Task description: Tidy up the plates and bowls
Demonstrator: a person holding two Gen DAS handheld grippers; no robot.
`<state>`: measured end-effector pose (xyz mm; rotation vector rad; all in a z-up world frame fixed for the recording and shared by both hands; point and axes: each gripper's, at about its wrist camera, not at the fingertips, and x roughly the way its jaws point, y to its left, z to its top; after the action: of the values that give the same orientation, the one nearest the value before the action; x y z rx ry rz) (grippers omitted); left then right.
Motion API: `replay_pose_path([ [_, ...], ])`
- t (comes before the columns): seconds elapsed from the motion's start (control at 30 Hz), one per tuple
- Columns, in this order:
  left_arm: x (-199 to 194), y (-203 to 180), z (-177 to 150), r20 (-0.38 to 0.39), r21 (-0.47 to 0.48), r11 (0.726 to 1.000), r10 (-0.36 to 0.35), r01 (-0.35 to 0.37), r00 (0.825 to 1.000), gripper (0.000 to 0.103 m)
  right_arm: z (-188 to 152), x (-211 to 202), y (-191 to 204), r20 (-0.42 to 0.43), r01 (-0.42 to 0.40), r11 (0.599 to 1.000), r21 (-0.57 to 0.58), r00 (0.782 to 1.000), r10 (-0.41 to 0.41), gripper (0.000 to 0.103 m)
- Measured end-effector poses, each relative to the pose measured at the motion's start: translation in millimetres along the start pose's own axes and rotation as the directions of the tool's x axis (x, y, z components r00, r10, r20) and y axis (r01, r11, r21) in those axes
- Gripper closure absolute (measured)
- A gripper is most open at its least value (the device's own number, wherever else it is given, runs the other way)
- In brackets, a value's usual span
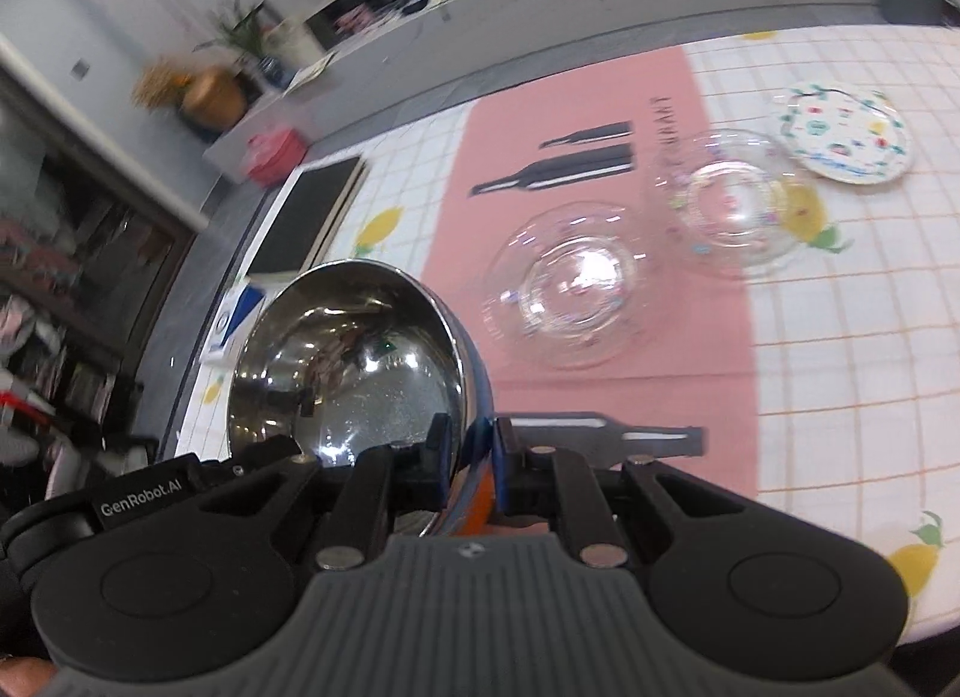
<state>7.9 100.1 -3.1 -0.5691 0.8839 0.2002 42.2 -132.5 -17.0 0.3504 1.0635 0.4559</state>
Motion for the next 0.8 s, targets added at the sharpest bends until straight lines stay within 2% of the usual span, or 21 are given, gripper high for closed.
replay_pose_path([
  [0.33,16,39,-5,-0.078,-0.087,0.995,0.038,-0.045,0.996,0.094,-6,35,18,-0.086,0.046,0.998,-0.033,0.995,-0.048,0.091],
  [0.8,28,40,-9,-0.126,-0.06,0.996,0.062,-0.07,0.99,0.093,-6,50,14,-0.114,0.074,0.997,-0.027,0.99,-0.077,0.092],
])
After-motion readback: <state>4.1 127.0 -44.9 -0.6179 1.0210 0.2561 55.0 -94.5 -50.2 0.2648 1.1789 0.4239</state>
